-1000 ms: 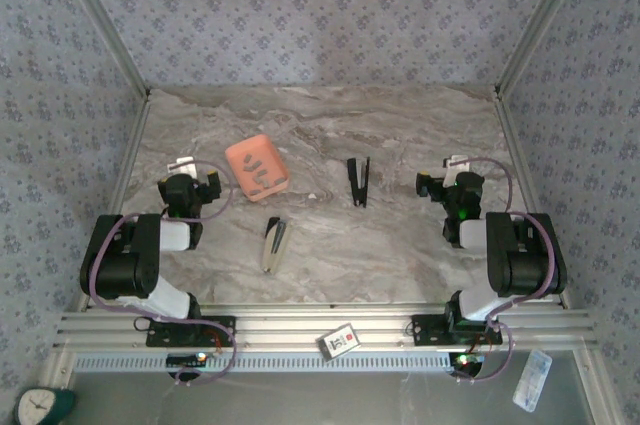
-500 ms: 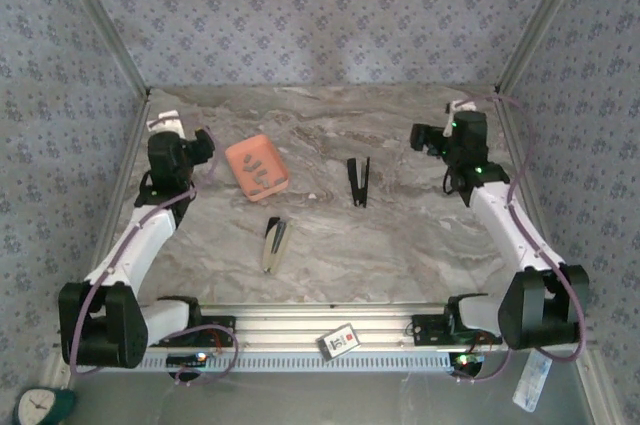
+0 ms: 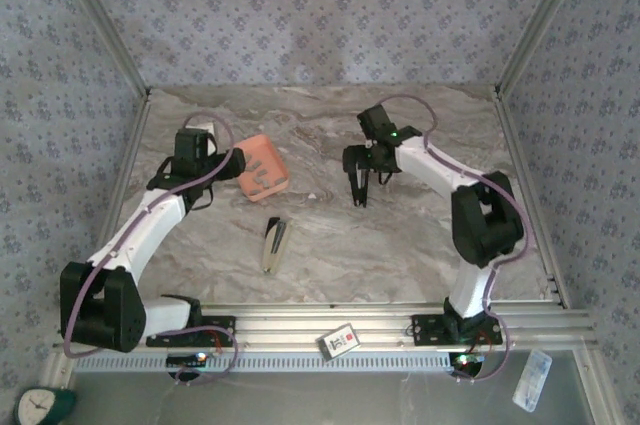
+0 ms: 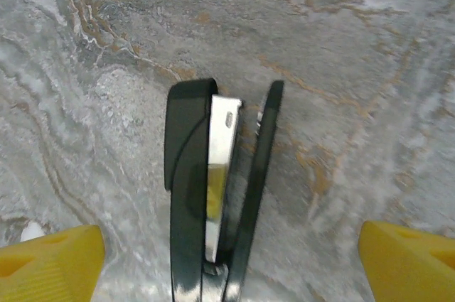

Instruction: Load the staples into the stapler

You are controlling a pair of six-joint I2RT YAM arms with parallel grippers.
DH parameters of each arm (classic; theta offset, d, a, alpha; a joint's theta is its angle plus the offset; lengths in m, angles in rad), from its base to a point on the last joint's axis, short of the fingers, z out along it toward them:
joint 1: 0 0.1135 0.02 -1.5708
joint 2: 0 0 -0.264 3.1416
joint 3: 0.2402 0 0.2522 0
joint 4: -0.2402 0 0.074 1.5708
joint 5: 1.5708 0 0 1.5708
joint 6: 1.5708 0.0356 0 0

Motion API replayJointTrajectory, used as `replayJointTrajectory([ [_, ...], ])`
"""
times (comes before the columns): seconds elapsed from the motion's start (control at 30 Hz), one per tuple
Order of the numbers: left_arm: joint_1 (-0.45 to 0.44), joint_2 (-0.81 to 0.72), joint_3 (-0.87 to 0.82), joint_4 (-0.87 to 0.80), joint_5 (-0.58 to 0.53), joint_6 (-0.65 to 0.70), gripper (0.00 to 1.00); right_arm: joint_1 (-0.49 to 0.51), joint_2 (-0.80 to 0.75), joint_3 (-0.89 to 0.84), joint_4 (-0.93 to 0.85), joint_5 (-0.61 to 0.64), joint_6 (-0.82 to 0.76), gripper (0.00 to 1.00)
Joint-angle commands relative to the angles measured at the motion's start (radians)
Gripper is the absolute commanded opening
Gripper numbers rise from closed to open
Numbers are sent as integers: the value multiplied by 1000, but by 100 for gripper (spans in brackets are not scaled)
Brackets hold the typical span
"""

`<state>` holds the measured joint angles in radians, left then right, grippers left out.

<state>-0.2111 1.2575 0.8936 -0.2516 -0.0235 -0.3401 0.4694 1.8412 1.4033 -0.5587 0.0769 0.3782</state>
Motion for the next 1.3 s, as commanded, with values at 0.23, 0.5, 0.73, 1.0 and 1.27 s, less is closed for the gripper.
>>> replayJointTrajectory([
  [0.23,-14,27,24,-24,31,-14,78,27,207,159,-136,39,33,92],
  [0.5,-14,48,15,-16,29,-11,78,42,263,155,-115,7,27,78],
  [0.73,-14,56,14,-6,43,-15,78,51,265,136,-102,60,16,60],
  [1.0,-16,27,24,0,144,-2,77,81,103,-17,101,118,-50,45],
  [1.27,-78,-81,-59,236,409,1,77,173,-260,-388,477,97,-210,40],
])
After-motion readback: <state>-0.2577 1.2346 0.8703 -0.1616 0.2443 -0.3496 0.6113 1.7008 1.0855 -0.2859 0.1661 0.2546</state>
